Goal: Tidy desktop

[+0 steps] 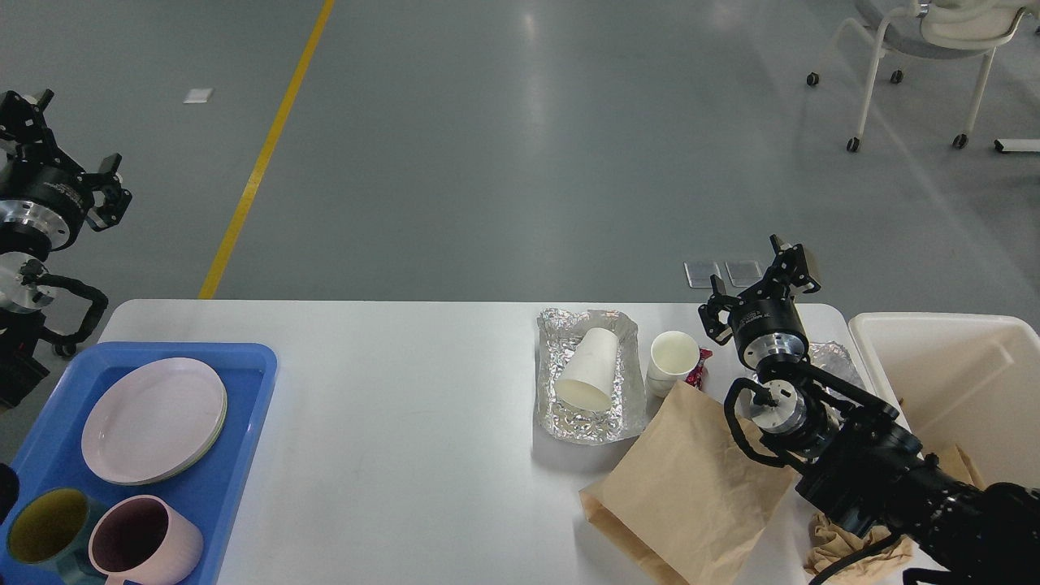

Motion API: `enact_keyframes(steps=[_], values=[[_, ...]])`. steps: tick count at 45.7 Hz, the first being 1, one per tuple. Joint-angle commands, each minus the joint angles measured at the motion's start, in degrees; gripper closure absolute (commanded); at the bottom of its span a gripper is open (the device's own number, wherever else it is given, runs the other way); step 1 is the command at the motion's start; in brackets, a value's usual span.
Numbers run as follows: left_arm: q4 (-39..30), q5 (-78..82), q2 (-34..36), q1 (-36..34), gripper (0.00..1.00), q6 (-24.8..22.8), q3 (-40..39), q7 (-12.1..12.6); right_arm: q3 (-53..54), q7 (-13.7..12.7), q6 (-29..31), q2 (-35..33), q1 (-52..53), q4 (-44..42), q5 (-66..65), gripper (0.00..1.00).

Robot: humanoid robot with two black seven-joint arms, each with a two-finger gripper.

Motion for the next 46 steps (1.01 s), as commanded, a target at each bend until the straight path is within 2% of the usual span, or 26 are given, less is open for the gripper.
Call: enact_keyframes(steps=[1, 32, 41, 46], values=[[-0.01, -0.08, -1.51, 0.12, 0.05, 0.46, -2.72, 1.14, 0.0, 0.0, 0.0, 0.0, 0.0, 0.0, 0.0, 0.0], [-0.36, -0.52, -5.29, 1.79, 0.04, -0.59, -3.68, 0.96, 0.0, 0.0, 0.0, 0.0, 0.0, 0.0, 0.0, 0.0], [-0.36, -0.52, -5.12, 1.44, 0.04, -0.59, -3.68, -0.7, 0.0, 0.0, 0.0, 0.0, 0.0, 0.0, 0.0, 0.0], [-0.27, -0.52, -4.5, 1.09, 0.04, -0.59, -3.68, -0.79, 0.0, 0.0, 0.0, 0.0, 0.0, 0.0, 0.0, 0.0]])
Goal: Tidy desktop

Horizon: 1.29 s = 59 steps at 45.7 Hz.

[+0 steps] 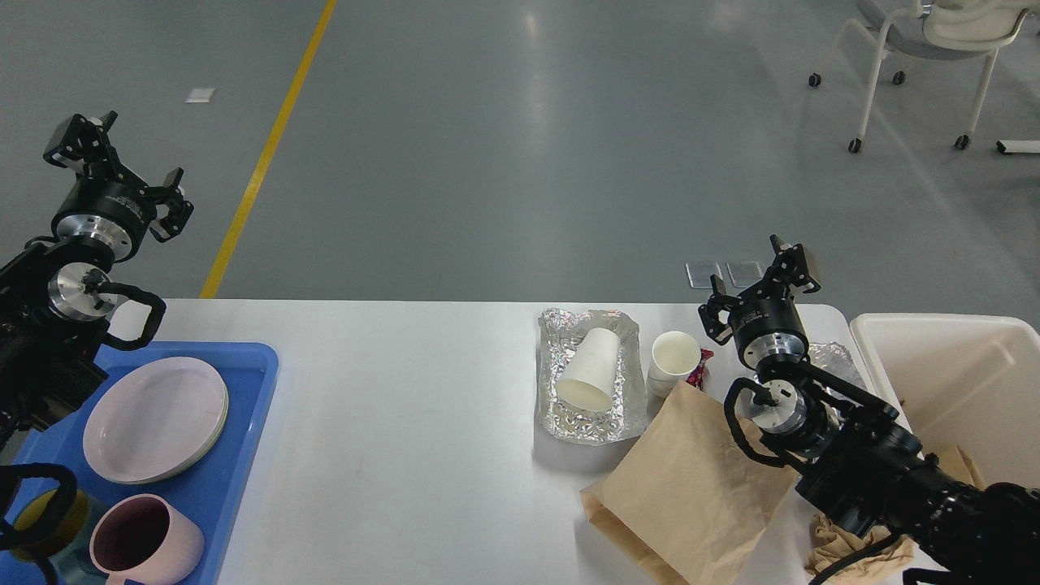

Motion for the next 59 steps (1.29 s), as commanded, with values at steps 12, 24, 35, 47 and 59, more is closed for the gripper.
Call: enact_keyframes(steps=[12, 24, 35, 47, 59], values=[[0.09, -0.09, 1.58, -0.06, 0.04, 0.02, 0.09, -0.22, 0.0, 0.0, 0.0, 0.0, 0.0, 0.0, 0.0, 0.0], [0.0, -0.01, 0.09, 1.87, 0.04, -0.07, 0.17, -0.22, 0.0, 0.0, 0.0, 0.0, 0.0, 0.0, 0.0, 0.0], [0.0, 0.08, -1.41, 4.94, 0.04, -0.07, 0.96, -0.31, 0.0, 0.0, 0.0, 0.0, 0.0, 0.0, 0.0, 0.0], [0.0, 0.52, -2.9, 6.35, 0.04, -0.16, 1.32, -5.31, 0.0, 0.0, 0.0, 0.0, 0.0, 0.0, 0.0, 0.0], [0.0, 0.61, -5.54, 8.2, 0.04, -0.07, 1.4, -23.15, 0.0, 0.0, 0.0, 0.09, 0.0, 0.0, 0.0, 0.0]])
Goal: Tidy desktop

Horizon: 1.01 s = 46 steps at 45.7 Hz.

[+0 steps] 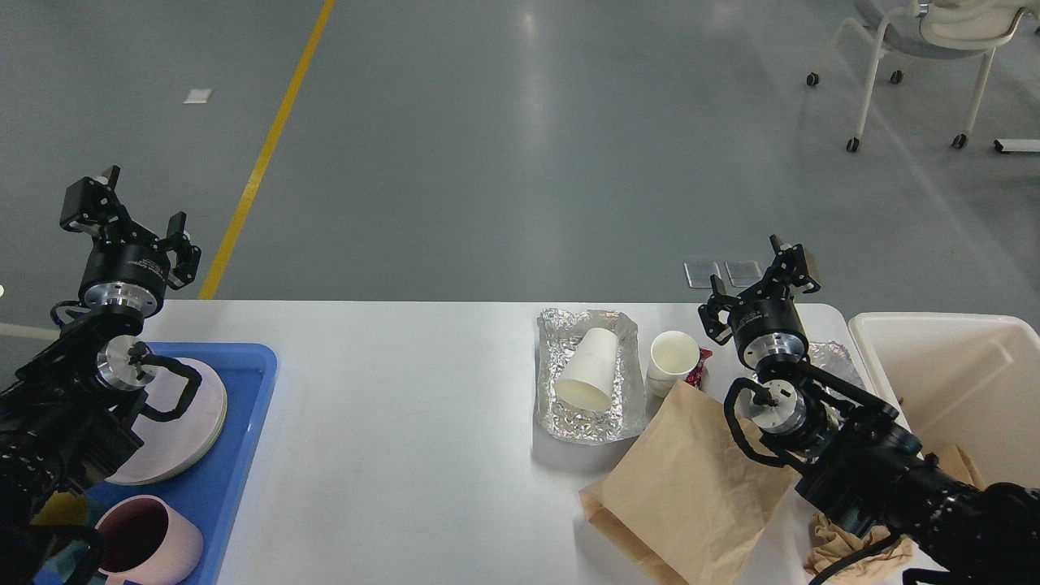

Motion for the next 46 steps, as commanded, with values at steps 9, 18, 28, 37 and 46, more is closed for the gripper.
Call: enact_keyframes(steps=[9, 18, 28, 37, 46], values=[[0.19, 0.11, -3.49, 0.9, 0.04, 0.71, 0.0, -11.52, 0.0, 0.0, 0.0, -0.04, 0.0, 0.0, 0.0, 0.0], [0.1, 0.02, -4.55, 3.19, 0.03, 0.54, -0.09, -11.16, 0.0, 0.0, 0.0, 0.04, 0.0, 0.0, 0.0, 0.0], [0.02, 0.02, -4.73, 3.45, 0.03, 0.1, -0.09, -11.96, 0.0, 0.0, 0.0, -0.04, 0.0, 0.0, 0.0, 0.0], [0.02, 0.02, -4.73, 3.45, 0.03, 0.1, -0.09, -11.96, 0.0, 0.0, 0.0, -0.04, 0.0, 0.0, 0.0, 0.0], [0.02, 0.02, -4.73, 3.45, 0.03, 0.1, -0.09, -11.96, 0.0, 0.0, 0.0, -0.04, 0.0, 0.0, 0.0, 0.0]])
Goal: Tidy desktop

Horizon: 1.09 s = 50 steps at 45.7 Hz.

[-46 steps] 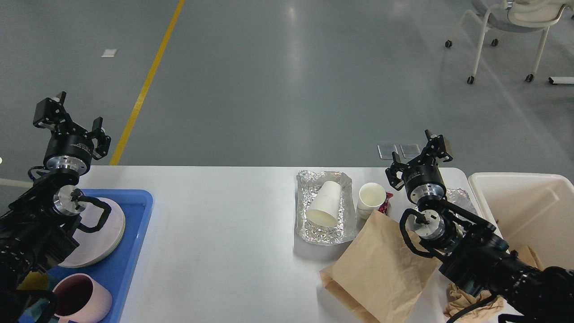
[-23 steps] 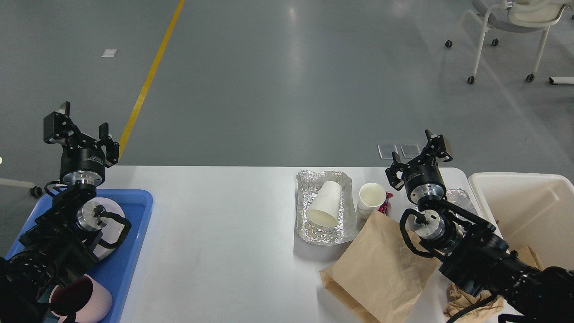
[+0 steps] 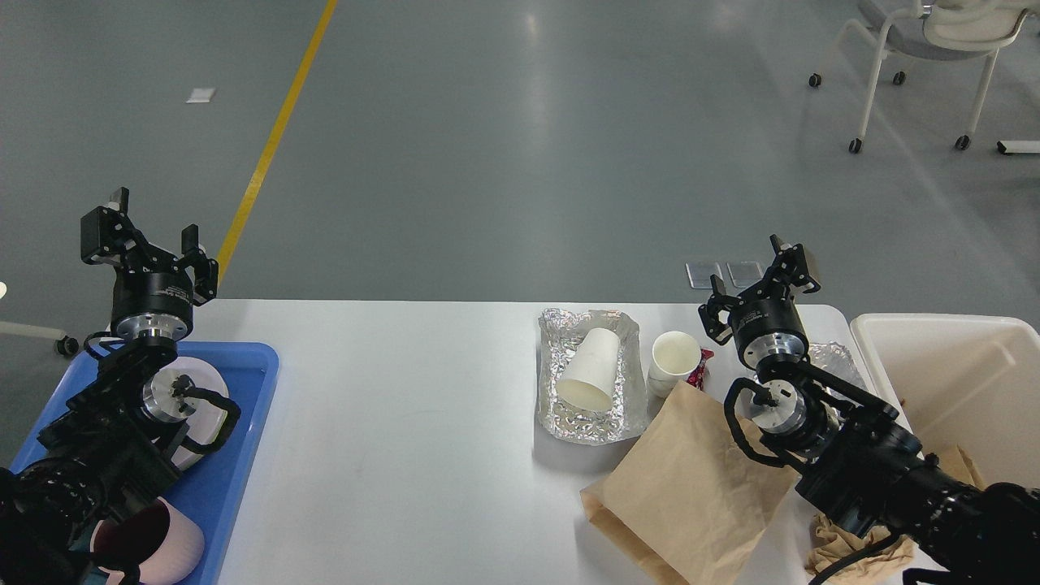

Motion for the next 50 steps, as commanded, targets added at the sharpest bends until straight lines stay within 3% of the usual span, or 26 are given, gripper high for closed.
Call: enact_keyframes(steps=[1, 50], values=[[0.0, 0.0, 0.0, 0.0, 0.03, 0.0, 0.0, 0.01, 0.0, 0.0, 0.0, -0.01, 0.0, 0.0, 0.0, 0.0], [0.0, 0.09, 0.0, 0.0, 0.03, 0.0, 0.0, 0.01, 1.49, 0.0, 0.0, 0.25, 0.0, 0.17, 0.17, 0.0]])
